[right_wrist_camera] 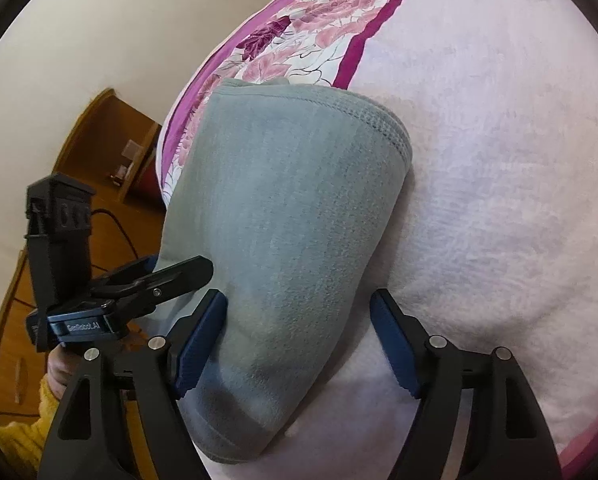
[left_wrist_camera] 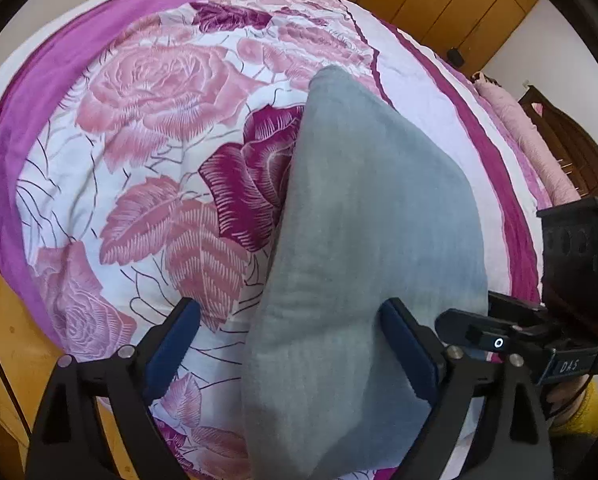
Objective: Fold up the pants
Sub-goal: 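Move both open grippers to opposite sides of the folded grey bundle, then close both grippers on the sides of the folded bundle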
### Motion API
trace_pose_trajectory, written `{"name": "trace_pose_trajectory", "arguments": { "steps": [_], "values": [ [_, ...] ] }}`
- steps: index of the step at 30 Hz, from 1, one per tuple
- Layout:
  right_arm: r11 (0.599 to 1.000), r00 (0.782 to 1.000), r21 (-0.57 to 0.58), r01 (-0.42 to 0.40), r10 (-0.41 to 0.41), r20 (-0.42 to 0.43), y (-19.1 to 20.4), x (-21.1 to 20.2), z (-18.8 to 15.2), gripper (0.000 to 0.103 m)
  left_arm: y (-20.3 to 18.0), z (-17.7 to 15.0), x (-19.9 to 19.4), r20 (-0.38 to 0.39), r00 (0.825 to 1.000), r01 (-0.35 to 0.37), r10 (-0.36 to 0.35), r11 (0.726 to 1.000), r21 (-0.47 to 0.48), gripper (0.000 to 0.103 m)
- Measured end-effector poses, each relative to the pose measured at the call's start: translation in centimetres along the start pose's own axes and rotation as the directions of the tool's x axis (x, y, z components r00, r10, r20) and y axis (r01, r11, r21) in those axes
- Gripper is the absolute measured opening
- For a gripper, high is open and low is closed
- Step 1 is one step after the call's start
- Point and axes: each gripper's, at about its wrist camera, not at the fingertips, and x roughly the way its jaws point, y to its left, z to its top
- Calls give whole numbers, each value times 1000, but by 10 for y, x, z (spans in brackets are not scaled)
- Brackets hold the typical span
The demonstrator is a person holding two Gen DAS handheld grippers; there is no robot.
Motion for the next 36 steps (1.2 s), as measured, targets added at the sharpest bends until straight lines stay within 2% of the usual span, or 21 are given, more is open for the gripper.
{"name": "trace_pose_trajectory", "arguments": {
  "steps": [4, 9, 14, 20, 24, 29, 36],
  "values": [
    [1000, 1000, 3, -23, 23, 12, -4, 0, -3, 76, 2, 1, 2, -5, 1000, 15, -15, 1000, -7, 96],
    [1000, 1000, 19, -19, 19, 8, -3, 0, -1, 76, 1, 0, 0, 14, 1000, 8, -8, 1000, -6, 96],
    [999, 1000, 24, -23, 22, 16, -4, 0, -1, 75, 1, 3, 4, 4, 1000, -5, 5, 1000, -18, 102],
    [1000, 999, 19, -10, 10, 34, -3, -1, -8, 76, 3, 2, 6, 12, 1000, -6, 7, 1000, -29, 103],
    [999, 999, 32, -39, 38, 33, -9, -1, -8, 77, -3, -1, 3, 40, 998, -38, 38, 999, -9, 103],
    [998, 998, 27, -52, 51, 37, -11, -1, -9, 77, -20, -2, -3, 94, 989, -120, 113, 989, 81, 102],
    [998, 998, 32, -45, 43, 53, -10, -2, -10, 75, -16, 0, 1, 71, 994, -87, 83, 995, 46, 102]
  ]
}}
